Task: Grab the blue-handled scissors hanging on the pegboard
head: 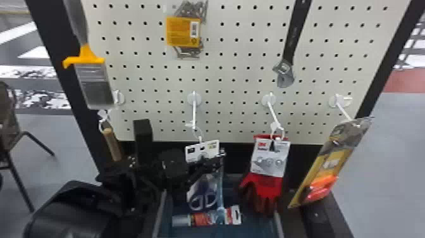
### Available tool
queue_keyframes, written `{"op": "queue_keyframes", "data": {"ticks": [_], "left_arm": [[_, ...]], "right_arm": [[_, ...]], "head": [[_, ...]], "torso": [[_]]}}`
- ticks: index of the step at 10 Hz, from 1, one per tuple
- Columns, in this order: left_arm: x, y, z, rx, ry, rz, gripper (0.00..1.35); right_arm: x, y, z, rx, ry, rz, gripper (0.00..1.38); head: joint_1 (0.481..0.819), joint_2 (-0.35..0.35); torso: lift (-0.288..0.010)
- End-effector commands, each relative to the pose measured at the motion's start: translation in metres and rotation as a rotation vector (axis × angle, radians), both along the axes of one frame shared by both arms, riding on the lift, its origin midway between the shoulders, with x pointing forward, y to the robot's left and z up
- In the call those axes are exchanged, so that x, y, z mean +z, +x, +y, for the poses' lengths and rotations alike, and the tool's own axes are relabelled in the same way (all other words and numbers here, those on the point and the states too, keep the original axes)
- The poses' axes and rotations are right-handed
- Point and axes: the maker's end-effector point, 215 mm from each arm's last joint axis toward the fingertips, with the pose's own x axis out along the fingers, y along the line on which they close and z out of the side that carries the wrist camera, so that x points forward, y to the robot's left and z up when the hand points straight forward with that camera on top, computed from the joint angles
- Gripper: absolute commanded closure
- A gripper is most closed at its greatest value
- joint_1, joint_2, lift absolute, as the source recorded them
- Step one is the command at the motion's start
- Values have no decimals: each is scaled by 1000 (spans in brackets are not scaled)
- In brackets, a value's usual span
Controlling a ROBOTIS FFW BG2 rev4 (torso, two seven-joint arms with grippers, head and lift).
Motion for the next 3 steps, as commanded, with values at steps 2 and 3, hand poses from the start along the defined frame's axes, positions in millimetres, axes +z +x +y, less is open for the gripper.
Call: {"op": "queue_keyframes", "data": {"ticks": [2,3], "left_arm": [[1,0,-1,-3,-5,2,1168],[2,0,-1,-3,-4,0,1168]], "right_arm": [[1,1,0,0,0,-3,272],[0,2,0,1,-1,-3,272]], "head": [[549,0],[549,0]], "torso": [[-100],[-100]]}}
